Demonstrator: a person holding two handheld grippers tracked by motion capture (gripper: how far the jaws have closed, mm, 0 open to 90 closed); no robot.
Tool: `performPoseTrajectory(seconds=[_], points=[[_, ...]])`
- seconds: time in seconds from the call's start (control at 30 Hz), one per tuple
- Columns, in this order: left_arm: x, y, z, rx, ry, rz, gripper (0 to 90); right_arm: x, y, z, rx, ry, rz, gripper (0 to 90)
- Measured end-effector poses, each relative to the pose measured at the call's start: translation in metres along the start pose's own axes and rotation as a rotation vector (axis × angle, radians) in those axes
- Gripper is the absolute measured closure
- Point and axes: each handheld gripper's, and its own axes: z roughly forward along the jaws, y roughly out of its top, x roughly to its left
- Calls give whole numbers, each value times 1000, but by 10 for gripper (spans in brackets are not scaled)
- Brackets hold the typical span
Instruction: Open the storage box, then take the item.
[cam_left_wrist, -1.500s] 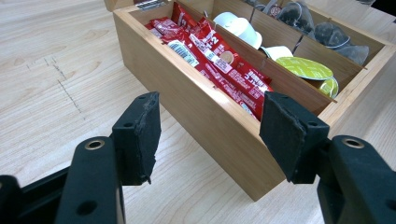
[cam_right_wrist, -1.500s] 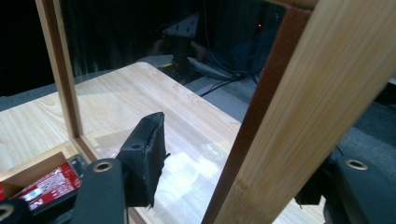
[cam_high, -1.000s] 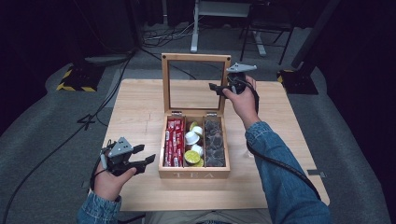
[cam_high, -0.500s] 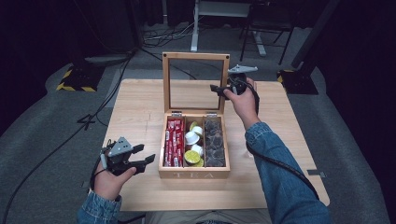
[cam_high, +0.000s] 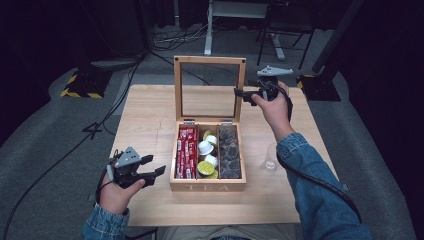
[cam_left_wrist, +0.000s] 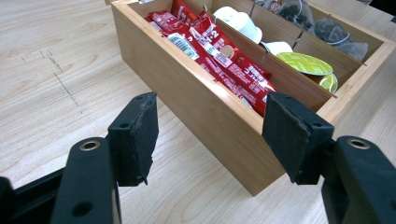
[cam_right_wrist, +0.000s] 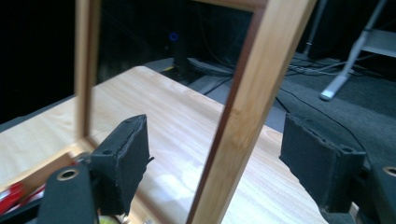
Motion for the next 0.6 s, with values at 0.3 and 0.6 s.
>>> performPoseTrajectory(seconds=[0.3,0.6], points=[[2,-4,-2,16,0,-8,358,20,-4,-50,31,122,-69,318],[1,-5,0,34,-7,1,351,47,-20,-78,48,169,-73,340]])
